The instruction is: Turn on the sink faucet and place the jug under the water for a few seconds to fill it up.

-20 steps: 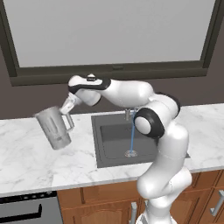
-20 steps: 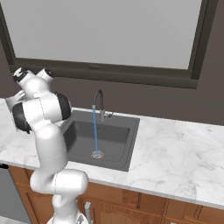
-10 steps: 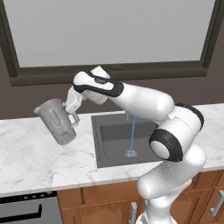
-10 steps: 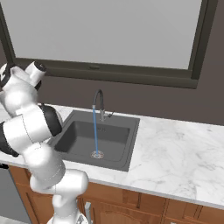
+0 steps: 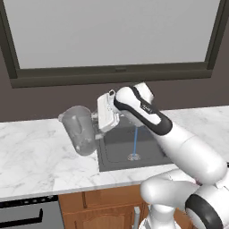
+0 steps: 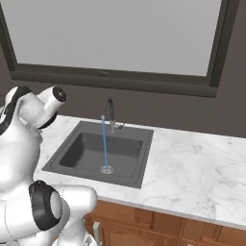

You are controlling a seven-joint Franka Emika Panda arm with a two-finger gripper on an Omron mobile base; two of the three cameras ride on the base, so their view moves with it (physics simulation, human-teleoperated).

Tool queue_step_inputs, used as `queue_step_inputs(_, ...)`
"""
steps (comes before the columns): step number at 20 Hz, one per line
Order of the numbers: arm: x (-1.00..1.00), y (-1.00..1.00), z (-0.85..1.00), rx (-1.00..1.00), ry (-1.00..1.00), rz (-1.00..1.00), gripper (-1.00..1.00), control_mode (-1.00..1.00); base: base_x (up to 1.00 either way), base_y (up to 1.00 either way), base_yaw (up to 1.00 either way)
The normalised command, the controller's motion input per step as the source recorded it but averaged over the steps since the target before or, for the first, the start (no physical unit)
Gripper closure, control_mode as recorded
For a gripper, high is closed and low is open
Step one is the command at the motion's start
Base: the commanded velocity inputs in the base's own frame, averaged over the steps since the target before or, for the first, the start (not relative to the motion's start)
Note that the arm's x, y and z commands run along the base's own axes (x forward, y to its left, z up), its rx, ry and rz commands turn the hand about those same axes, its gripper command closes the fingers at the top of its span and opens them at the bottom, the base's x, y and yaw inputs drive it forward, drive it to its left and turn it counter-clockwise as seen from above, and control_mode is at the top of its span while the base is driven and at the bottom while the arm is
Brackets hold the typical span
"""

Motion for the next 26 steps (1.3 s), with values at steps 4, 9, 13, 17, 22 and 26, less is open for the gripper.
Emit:
queue_step_inputs(4, -0.85, -1.0, 0.04, 0.08, -0.13, 0.0, 1.0, -1.0, 0.0, 0.0, 0.0)
queue_step_inputs(9, -0.2, -1.0, 0.02, 0.1, -0.02, 0.0, 1.0, -1.0, 0.0, 0.0, 0.0)
queue_step_inputs(13, 0.04, -1.0, 0.0, 0.12, 0.05, 0.0, 1.0, -1.0, 0.0, 0.0, 0.0)
queue_step_inputs(17, 0.32, -1.0, 0.06, 0.1, 0.16, -0.02, 1.0, -1.0, 0.0, 0.0, 0.0)
queue_step_inputs(22, 0.25, -0.93, 0.0, 0.05, 0.19, 0.0, 1.0, -1.0, 0.0, 0.0, 0.0)
queue_step_inputs(26, 0.22, -0.8, 0.0, 0.01, 0.17, 0.0, 1.0, -1.0, 0.0, 0.0, 0.0)
